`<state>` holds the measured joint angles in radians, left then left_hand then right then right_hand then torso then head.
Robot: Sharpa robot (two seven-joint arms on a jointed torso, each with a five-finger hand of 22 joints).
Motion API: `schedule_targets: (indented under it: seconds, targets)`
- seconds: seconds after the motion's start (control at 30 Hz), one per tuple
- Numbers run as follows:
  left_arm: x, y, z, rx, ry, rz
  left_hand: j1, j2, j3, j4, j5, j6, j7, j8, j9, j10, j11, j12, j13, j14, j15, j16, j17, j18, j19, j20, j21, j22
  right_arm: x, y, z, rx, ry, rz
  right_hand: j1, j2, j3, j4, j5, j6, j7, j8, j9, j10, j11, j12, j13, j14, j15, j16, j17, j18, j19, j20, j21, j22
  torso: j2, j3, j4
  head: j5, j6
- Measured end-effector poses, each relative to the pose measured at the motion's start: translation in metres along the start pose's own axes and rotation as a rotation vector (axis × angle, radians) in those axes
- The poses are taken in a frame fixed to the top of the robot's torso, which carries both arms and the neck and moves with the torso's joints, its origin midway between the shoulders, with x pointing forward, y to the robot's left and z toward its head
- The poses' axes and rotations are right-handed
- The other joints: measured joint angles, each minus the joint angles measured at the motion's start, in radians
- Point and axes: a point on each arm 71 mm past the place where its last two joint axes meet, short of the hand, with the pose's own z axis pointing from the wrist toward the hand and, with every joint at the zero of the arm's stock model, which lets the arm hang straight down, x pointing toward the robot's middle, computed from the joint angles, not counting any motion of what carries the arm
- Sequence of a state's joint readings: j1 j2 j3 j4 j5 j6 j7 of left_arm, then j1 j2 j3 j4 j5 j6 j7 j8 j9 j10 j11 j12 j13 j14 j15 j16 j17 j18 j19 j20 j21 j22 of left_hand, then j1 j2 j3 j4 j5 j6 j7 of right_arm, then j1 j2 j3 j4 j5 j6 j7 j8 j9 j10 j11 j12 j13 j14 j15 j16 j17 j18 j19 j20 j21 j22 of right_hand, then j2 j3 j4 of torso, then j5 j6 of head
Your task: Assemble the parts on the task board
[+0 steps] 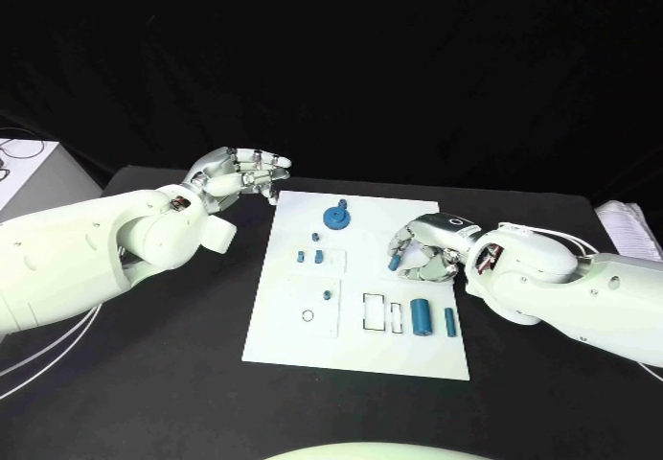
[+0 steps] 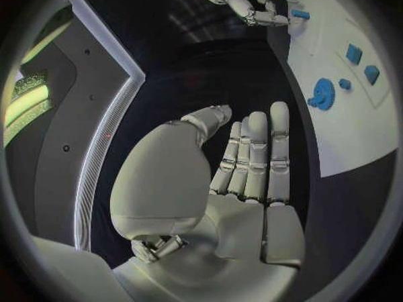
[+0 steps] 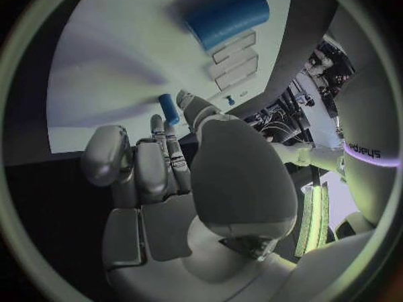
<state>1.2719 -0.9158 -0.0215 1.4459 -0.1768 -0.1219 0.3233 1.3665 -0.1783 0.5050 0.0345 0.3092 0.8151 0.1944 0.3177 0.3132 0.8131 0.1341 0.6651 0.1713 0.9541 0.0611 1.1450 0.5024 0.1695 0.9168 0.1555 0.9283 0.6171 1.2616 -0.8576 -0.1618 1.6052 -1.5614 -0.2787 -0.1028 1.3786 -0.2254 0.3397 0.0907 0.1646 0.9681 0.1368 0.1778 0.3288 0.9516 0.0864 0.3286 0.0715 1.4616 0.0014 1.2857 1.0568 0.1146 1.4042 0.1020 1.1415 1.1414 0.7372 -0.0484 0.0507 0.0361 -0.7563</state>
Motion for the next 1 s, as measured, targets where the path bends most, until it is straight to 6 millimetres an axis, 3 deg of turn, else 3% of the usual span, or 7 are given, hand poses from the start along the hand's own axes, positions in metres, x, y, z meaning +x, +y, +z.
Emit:
schedule_targets:
  seconds: [0.13, 0.23, 0.3, 0.6, 0.73, 0.87, 1.0]
  targets:
    - [0.0010, 0.0000, 0.0004, 0.000, 0.003, -0.001, 0.000, 0.000, -0.003, 0.003, 0.000, 0.000, 0.000, 0.006, 0.000, 0.000, 0.000, 0.000, 0.000, -0.004, 0.004, 0.000, 0.000, 0.000, 0.000, 0.000, -0.007, -0.002, 0.0024, 0.0018, 0.0015, -0.001, 0.007, 0.001, 0.010, 0.010, 0.024, 0.023, 0.000, 0.021, 0.000, 0.000, 0.000, 0.022, -0.001, 0.008, 0.000, 0.000, 0.000, 0.000, -0.001, 0.000, 0.007, -0.003, 0.016, 0.015, 0.001, 0.0003, -0.0012, 0.001, -0.002]
    - [0.0010, 0.0000, 0.0003, 0.000, 0.003, -0.001, 0.000, 0.000, -0.003, 0.003, 0.000, 0.000, 0.000, 0.006, 0.000, 0.000, 0.000, 0.000, 0.000, -0.004, 0.004, 0.000, 0.000, 0.000, 0.000, 0.000, -0.008, -0.002, 0.0031, 0.0030, 0.0024, -0.002, 0.007, 0.003, 0.010, 0.010, 0.053, 0.031, 0.000, 0.037, -0.002, 0.000, -0.001, 0.041, -0.004, 0.011, -0.001, 0.000, 0.000, 0.001, 0.001, 0.000, 0.014, -0.007, 0.030, 0.029, 0.001, 0.0000, -0.0007, 0.000, -0.002]
    - [0.0008, 0.0000, 0.0002, 0.000, 0.003, -0.002, 0.000, 0.000, -0.003, 0.003, 0.000, 0.000, 0.000, 0.006, 0.000, 0.000, 0.000, 0.000, 0.000, -0.004, 0.004, 0.000, 0.000, 0.000, 0.000, 0.000, -0.008, -0.002, 0.0032, 0.0033, 0.0027, -0.001, 0.005, 0.005, 0.010, 0.010, 0.070, 0.036, 0.000, 0.050, -0.005, 0.007, -0.001, 0.057, -0.006, 0.011, -0.002, 0.003, -0.004, 0.004, 0.006, -0.015, 0.018, -0.011, 0.038, 0.037, 0.000, -0.0003, -0.0002, 0.000, -0.002]
    - [-0.0015, 0.0002, -0.0010, -0.004, -0.001, -0.001, 0.000, 0.000, -0.003, 0.003, 0.000, 0.000, 0.000, 0.006, 0.000, 0.000, 0.000, 0.000, 0.000, -0.004, 0.004, 0.000, 0.000, 0.000, 0.000, 0.000, -0.008, -0.002, 0.0022, 0.0050, 0.0034, 0.003, -0.018, 0.013, 0.001, 0.002, 0.133, 0.055, -0.004, 0.078, -0.011, 0.015, 0.004, 0.121, -0.017, 0.010, -0.003, 0.003, -0.011, 0.028, 0.040, -0.015, 0.039, -0.017, 0.084, 0.088, -0.001, -0.0006, -0.0006, -0.001, -0.005]
    - [-0.0017, 0.0003, -0.0012, -0.006, 0.000, -0.001, 0.000, 0.000, -0.003, 0.003, 0.000, 0.000, 0.000, 0.006, 0.000, 0.000, 0.000, 0.000, -0.001, -0.004, 0.004, 0.000, 0.000, 0.000, 0.000, 0.000, -0.008, -0.002, 0.0021, 0.0057, 0.0037, 0.005, -0.028, 0.017, 0.001, 0.002, 0.149, 0.054, -0.004, 0.088, -0.018, 0.019, 0.008, 0.144, -0.022, 0.010, -0.001, 0.004, -0.011, 0.034, 0.049, -0.016, 0.043, -0.018, 0.100, 0.104, -0.001, -0.0006, -0.0008, -0.001, -0.006]
    - [-0.0020, 0.0004, -0.0014, -0.007, 0.000, -0.001, 0.000, 0.000, -0.003, 0.003, 0.000, 0.000, 0.000, 0.006, 0.000, 0.000, 0.000, 0.000, -0.001, -0.004, 0.004, 0.000, 0.000, 0.000, 0.000, 0.000, -0.008, -0.002, 0.0021, 0.0065, 0.0042, 0.008, -0.038, 0.019, 0.001, 0.001, 0.176, 0.049, -0.006, 0.114, -0.025, 0.032, 0.015, 0.178, -0.028, 0.006, 0.001, 0.005, -0.023, 0.041, 0.057, -0.030, 0.052, -0.027, 0.117, 0.121, -0.001, -0.0006, -0.0007, -0.001, -0.006]
    - [-0.0023, 0.0005, -0.0016, -0.009, -0.001, -0.001, 0.000, 0.000, -0.003, 0.003, 0.000, 0.000, 0.000, 0.006, 0.000, 0.000, 0.000, 0.000, -0.001, -0.004, 0.004, 0.000, 0.000, 0.000, 0.000, 0.000, -0.008, -0.002, 0.0024, 0.0069, 0.0041, 0.013, -0.051, 0.021, 0.005, 0.009, 0.225, 0.018, -0.057, 0.141, -0.037, 0.056, 0.032, 0.203, -0.017, -0.004, 0.009, 0.006, -0.037, 0.049, 0.068, -0.030, 0.059, -0.034, 0.133, 0.140, -0.001, -0.0005, -0.0007, -0.001, -0.006]
